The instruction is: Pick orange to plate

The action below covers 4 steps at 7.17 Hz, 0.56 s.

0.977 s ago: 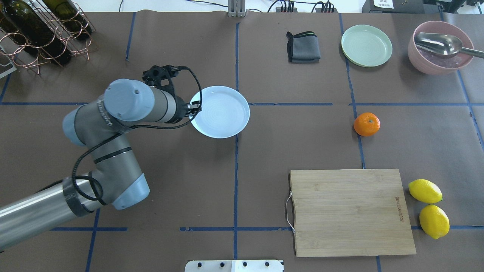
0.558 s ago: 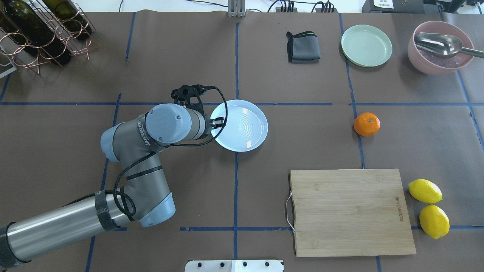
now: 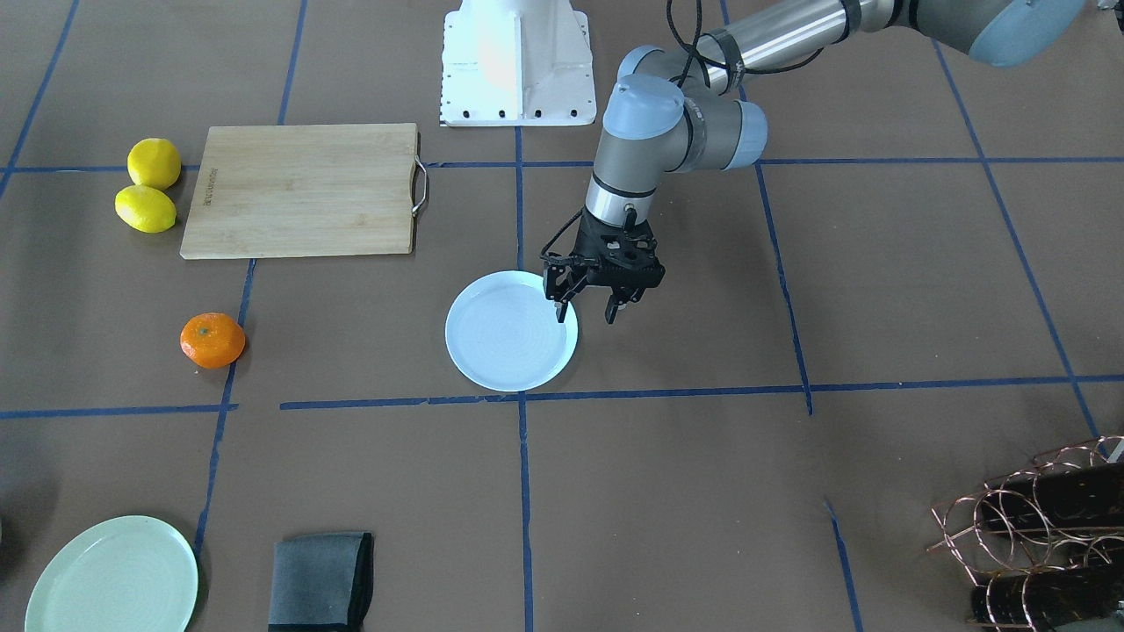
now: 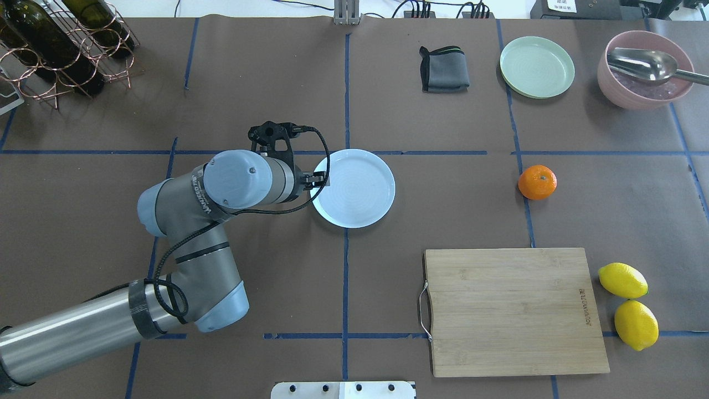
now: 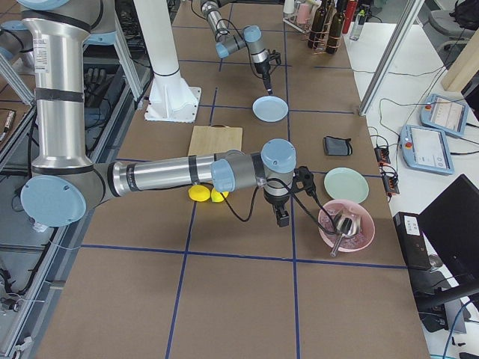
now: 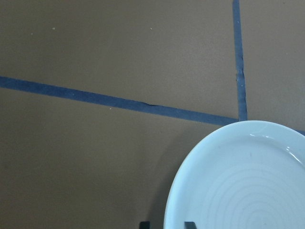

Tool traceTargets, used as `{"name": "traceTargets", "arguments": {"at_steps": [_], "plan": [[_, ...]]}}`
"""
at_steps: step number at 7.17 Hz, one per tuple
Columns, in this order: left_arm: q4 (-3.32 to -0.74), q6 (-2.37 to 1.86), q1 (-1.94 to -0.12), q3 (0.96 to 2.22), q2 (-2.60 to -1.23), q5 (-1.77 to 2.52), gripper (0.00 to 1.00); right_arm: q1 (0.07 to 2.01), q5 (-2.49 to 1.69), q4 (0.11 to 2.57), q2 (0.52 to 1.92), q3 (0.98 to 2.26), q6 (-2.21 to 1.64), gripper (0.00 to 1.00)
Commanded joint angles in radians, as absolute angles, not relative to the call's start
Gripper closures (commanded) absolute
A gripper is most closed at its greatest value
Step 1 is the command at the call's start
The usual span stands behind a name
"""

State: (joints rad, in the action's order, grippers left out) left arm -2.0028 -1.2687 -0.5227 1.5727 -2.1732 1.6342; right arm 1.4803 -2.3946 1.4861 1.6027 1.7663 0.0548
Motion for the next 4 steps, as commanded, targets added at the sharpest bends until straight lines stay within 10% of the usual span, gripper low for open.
{"name": "traceTargets", "arguments": {"at_steps": [1,4], "plan": [[-1.915,-1.025,-0.65,1.76,-2.036,1.803,0.0,1.48,-2.395,1.485,1.601,1.772,0.055,0.0],[-1.749,-0.604,-0.906,1.885,-1.872,1.932,0.0,1.48,-2.395,1.485,1.597,1.779,0.055,0.0]]}}
